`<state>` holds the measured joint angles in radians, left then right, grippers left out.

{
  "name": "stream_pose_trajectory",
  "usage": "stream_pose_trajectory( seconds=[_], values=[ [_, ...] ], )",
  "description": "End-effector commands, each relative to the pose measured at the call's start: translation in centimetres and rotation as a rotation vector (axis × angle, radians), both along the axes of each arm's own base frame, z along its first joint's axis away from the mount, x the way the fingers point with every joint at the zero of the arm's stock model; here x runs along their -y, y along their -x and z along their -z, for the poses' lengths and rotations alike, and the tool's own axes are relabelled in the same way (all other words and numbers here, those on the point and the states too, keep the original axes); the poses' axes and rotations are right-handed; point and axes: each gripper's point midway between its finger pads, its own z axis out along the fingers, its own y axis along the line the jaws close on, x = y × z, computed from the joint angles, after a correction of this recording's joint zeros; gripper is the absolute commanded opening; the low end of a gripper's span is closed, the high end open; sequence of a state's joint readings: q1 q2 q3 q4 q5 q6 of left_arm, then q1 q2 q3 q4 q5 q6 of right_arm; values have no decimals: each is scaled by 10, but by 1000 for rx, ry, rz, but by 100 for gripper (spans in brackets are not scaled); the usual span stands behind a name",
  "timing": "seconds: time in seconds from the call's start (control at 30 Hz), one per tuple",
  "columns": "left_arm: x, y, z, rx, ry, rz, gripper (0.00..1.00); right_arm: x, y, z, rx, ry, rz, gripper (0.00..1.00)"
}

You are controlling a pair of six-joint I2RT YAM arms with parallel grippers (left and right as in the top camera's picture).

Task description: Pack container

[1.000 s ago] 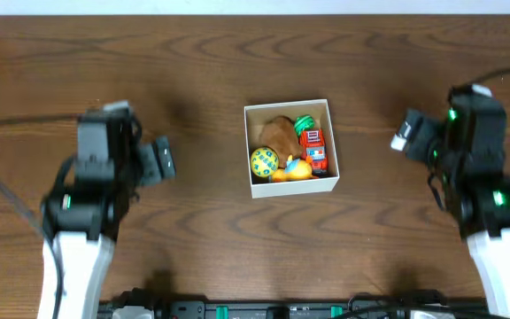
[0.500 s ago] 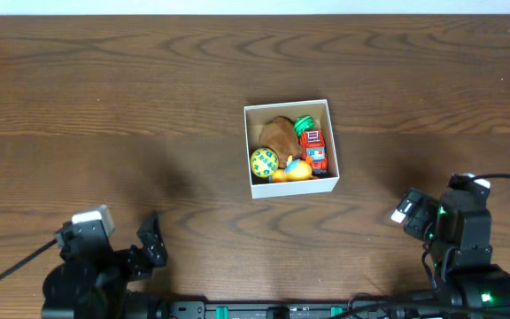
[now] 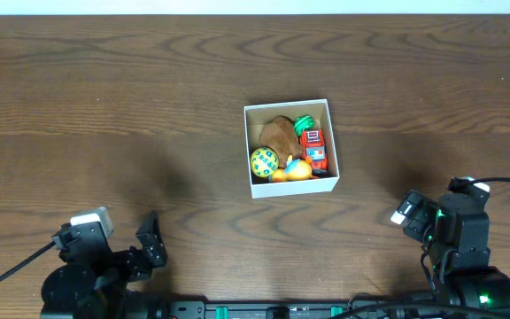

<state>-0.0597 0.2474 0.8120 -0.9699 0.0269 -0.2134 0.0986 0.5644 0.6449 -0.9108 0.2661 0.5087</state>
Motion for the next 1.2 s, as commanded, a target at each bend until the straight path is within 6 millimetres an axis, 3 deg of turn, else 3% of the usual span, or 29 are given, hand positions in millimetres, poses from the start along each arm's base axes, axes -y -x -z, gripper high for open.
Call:
stream_pose_trajectory(
  seconds=[0.0, 0.37, 1.03, 1.17],
  values=[
    [2, -4, 6, -19, 10, 3, 98, 1, 1, 0, 6, 3, 13, 99],
    [3, -26, 36, -28, 8, 5, 98, 1, 1, 0, 7, 3, 13, 99],
    [3, -26, 36, -30, 8, 5, 98, 1, 1, 0, 5, 1, 11, 99],
    [3, -26, 36, -30, 8, 5, 98, -8, 1, -2, 17, -1, -34, 99]
  ],
)
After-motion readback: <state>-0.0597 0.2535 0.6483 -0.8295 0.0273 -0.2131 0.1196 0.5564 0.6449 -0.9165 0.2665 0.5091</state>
